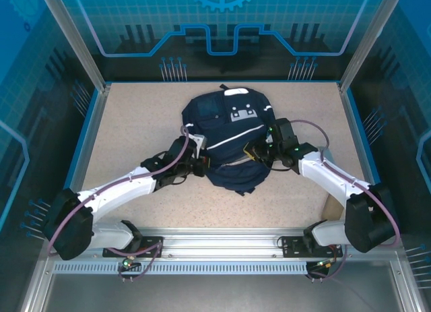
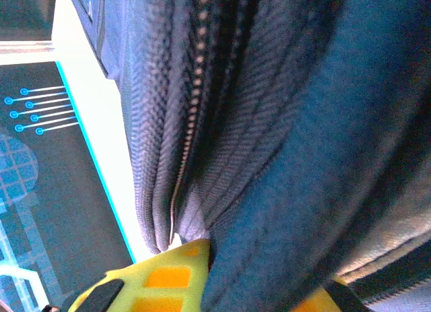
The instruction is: Pack books, pencil case, and school supplies into a backpack
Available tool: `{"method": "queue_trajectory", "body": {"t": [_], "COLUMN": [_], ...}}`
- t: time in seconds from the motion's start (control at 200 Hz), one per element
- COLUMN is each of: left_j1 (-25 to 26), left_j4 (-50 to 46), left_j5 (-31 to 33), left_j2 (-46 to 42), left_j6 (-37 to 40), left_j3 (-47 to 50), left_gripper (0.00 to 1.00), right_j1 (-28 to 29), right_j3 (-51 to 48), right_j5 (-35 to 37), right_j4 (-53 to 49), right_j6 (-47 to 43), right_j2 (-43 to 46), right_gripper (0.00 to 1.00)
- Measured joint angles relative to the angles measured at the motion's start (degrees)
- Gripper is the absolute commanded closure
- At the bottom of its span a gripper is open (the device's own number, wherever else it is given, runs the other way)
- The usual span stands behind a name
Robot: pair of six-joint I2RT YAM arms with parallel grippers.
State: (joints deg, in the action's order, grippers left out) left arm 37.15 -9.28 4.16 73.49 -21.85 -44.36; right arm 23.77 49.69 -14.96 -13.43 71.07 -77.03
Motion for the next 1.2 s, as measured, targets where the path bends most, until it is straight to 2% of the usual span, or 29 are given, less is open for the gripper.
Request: {"method": "queue_trajectory", "body": {"t": [0.12, 0.245, 0.365, 0.44, 0.505, 0.755, 0.945, 1.05, 1.2], "left_j1": [-3.02, -3.69, -3.72, -3.72, -3.65, -2.86, -0.74, 0.02, 0.24], "left_j4": [-2.12, -2.38, -0.81, 1.66, 3.26, 6.21, 7.15, 7.06, 7.10], "left_j5": [1.16, 0.22, -6.86, -12.74, -16.41, -21.66, -22.29, -21.92, -20.98], "left_j2": [0.04, 0.39, 0.76, 1.70, 3.08, 7.32, 10.62, 11.52, 12.41], "left_j6": [0.02, 0.02, 0.04, -0.44, -1.03, -2.19, -2.21, -2.23, -2.25], "left_j3": [0.72, 0.72, 0.72, 0.72, 0.70, 0.68, -0.68, -1.53, -3.23], "left_gripper": [1.00, 1.00, 0.70, 0.59, 0.55, 0.55, 0.62, 0.70, 0.73], "right_j1": [-0.22, -0.22, -0.22, -0.24, -0.26, -0.31, -0.31, -0.31, -0.31], "right_j3": [0.85, 1.05, 1.33, 1.62, 1.86, 2.25, 2.60, 2.60, 2.60], "right_j5": [0.61, 0.63, 0.52, 0.31, -0.07, -0.48, -0.48, -0.63, -0.68], "right_j4": [-1.27, -1.81, -2.16, -2.21, -2.23, -2.67, -2.91, -2.84, -2.82], "right_j6": [-0.63, -0.90, -1.07, -1.27, -1.44, -1.68, -1.68, -1.66, -1.68], "right_j2": [0.00, -0.02, -0.07, -0.20, -0.42, -0.81, -0.92, -0.96, -0.98], "right_gripper": [0.86, 0.86, 0.86, 0.86, 0.86, 0.86, 0.86, 0.86, 0.87]}}
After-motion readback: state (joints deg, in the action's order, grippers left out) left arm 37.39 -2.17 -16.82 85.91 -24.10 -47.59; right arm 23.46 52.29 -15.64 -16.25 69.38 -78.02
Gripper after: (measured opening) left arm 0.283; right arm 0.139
